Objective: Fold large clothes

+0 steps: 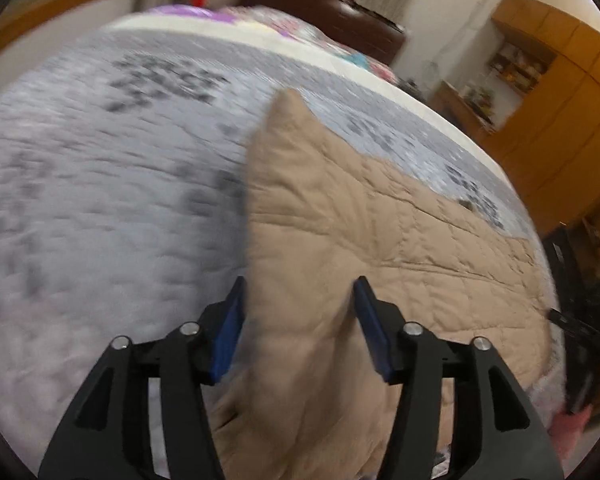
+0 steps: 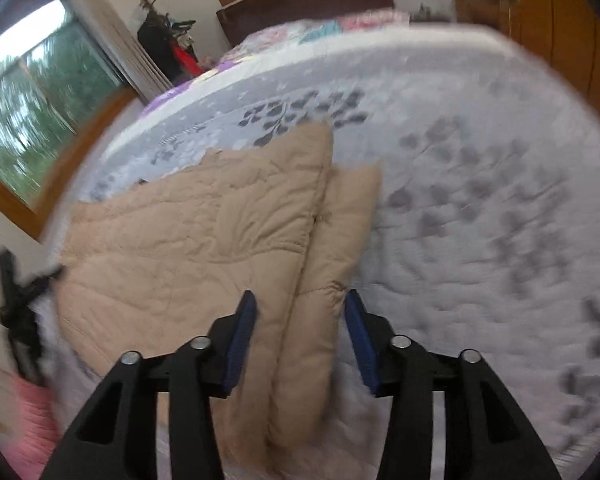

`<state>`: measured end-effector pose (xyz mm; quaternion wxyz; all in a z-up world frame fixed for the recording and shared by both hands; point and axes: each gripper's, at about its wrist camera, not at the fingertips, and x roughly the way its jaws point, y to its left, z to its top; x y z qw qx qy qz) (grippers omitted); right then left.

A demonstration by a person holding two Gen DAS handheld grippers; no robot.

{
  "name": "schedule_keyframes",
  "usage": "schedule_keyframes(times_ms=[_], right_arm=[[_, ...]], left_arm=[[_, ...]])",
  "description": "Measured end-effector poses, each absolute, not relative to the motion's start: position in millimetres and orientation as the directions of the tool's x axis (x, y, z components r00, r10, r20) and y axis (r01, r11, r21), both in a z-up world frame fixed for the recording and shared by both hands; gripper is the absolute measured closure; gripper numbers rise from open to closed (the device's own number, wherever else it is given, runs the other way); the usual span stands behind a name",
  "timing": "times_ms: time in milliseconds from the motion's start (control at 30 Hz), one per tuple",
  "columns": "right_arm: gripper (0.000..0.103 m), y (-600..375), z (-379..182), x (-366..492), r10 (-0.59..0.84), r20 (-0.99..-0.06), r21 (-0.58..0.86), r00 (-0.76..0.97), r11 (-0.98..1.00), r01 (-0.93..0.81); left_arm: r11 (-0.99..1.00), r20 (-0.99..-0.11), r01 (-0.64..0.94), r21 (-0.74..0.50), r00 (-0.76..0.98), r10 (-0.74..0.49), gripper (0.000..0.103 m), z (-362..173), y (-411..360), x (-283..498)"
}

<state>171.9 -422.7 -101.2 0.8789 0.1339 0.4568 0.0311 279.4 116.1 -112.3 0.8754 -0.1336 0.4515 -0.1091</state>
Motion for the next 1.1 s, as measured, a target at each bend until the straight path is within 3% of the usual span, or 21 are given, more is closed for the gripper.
schedule_keyframes(times_ms=[167,300,600,1100], right_arm=[[0.082,-387.9,-80.4,139.8,0.175,-0.803,0.168,0.57,0.984,-0.065],[0.082,-365.6,-84.9,130.1,0.185,-0.827,0.143,0.53,0.983,-0.119],[0.084,-361.5,-116.6,130.3,0.171,-0.871,0.137,0.461,0.985,-0.107],[0.086,-370.0,-145.9,137.4,0.228,-0.875,0.212,0.426,0.974,-0.085]], left_arm=[[0.96,-0.761,-0.033,-0.278,0.617,-0.2,0.044,-94.4,140.4,230.1],[0.943,-0.776,-0.104,-0.317,0.6,-0.195,0.044,-101.2,151.8,198.9],[0.865,-0.772,-0.173,-0.47,0.556,-0.308,0.041,-136.3,136.3,155.4],[0.795,-0.713,-0.185,-0.578,0.587,-0.383,0.036,-158.6,121.0,184.8]])
